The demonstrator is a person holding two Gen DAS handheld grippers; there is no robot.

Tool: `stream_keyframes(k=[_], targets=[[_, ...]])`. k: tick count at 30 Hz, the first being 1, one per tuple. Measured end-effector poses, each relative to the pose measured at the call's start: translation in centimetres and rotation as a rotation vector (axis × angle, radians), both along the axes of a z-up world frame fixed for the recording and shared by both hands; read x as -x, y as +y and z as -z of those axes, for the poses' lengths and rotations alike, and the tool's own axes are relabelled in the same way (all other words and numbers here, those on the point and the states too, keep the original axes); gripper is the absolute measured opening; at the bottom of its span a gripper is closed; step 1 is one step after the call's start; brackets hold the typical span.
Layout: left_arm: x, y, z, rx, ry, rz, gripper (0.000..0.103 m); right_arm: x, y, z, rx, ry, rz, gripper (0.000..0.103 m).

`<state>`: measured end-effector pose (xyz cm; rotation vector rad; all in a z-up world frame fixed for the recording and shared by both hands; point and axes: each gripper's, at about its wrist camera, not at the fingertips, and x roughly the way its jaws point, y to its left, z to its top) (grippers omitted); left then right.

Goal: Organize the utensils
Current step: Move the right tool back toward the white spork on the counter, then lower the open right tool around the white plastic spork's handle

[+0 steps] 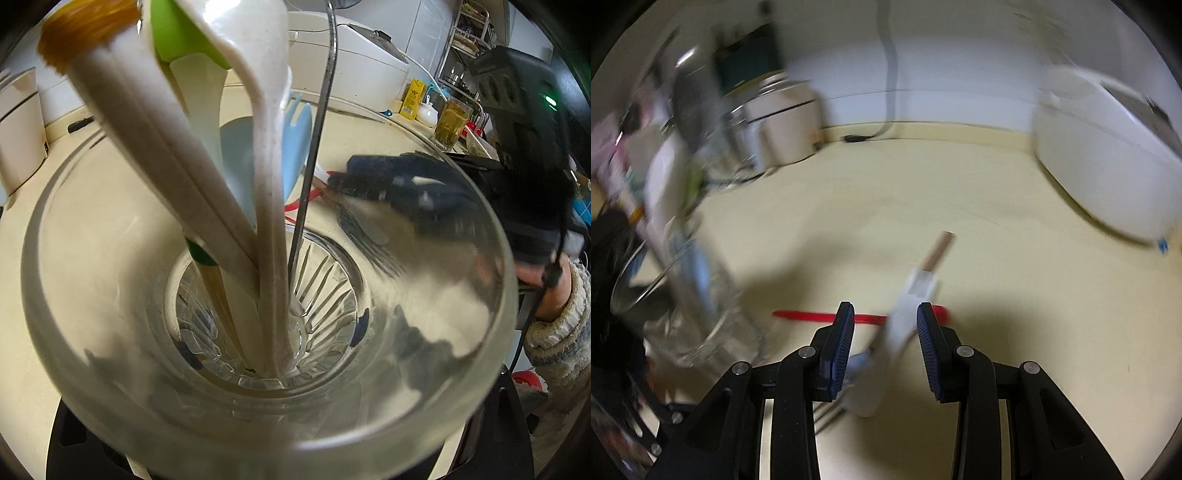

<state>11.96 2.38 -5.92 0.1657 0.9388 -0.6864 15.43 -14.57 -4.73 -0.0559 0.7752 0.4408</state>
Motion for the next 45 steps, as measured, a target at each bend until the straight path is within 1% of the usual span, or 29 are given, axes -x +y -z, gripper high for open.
stream_keyframes(k=[4,7,9,13,18,20,22,23,24,25,27,30,36,39,43,45], targets=[[0.0,0.2,-0.1,-0.003,-0.002,0.001,0.095,0.5,2.7,0.6,0.112,-0.001,-0.083,0.036],[0.0,0.3,-0.1,-0.003,-0.001,0.001,0.095,0.8,3.4,1.3,0.203,0.008,-0.089,0.036],[0.0,0.2,-0.1,-0.003,-0.001,0.001,0.095,1.4,3.2,1.5,0.264,-0.017,-0.077,0.035],[0.0,0.2,-0.1,0.000,0.000,0.001,0.095,2.5,1.9,1.6,0.328,-0.052,-0.069,0.035],[0.1,0.2,-0.1,-0.003,-0.002,0.001,0.095,3.1,-0.7,2.0,0.354,-0.043,-0.027,0.035],[0.1,0.2,-0.1,-0.001,-0.001,0.002,0.095,2.9,-1.8,1.7,0.320,-0.030,-0.003,0.035],[0.1,0.1,-0.1,0.000,0.000,0.002,0.095,2.3,-3.0,1.3,0.222,0.005,0.021,0.035],[0.1,0.1,-0.1,-0.001,-0.001,0.002,0.095,1.7,-3.5,1.2,0.154,0.030,0.028,0.035],[0.1,0.0,-0.1,-0.005,-0.002,0.002,0.095,1.1,-4.2,1.1,0.064,0.067,0.037,0.035],[0.2,-0.1,0.0,-0.010,-0.004,0.003,0.095,0.6,-4.3,1.2,0.019,0.087,0.042,0.035],[0.1,-0.2,0.0,-0.014,-0.006,0.003,0.095,-0.7,-5.1,1.5,-0.103,0.139,0.071,0.036],[0.0,-0.3,0.0,-0.011,-0.004,0.003,0.095,-2.3,-5.4,1.6,-0.188,0.165,0.108,0.036],[0.0,0.0,0.1,-0.006,-0.001,0.003,0.096,-4.7,-4.6,1.4,-0.222,0.179,0.121,0.037],[0.0,0.0,0.1,-0.006,-0.002,0.003,0.096,-5.9,-3.6,1.7,-0.198,0.197,0.117,0.038],[-0.1,0.1,0.1,-0.005,-0.001,0.003,0.096,-6.3,-2.4,2.4,-0.154,0.222,0.107,0.038],[-0.1,0.2,0.1,-0.004,-0.001,0.003,0.096,-6.3,-1.9,2.4,-0.118,0.206,0.106,0.038]])
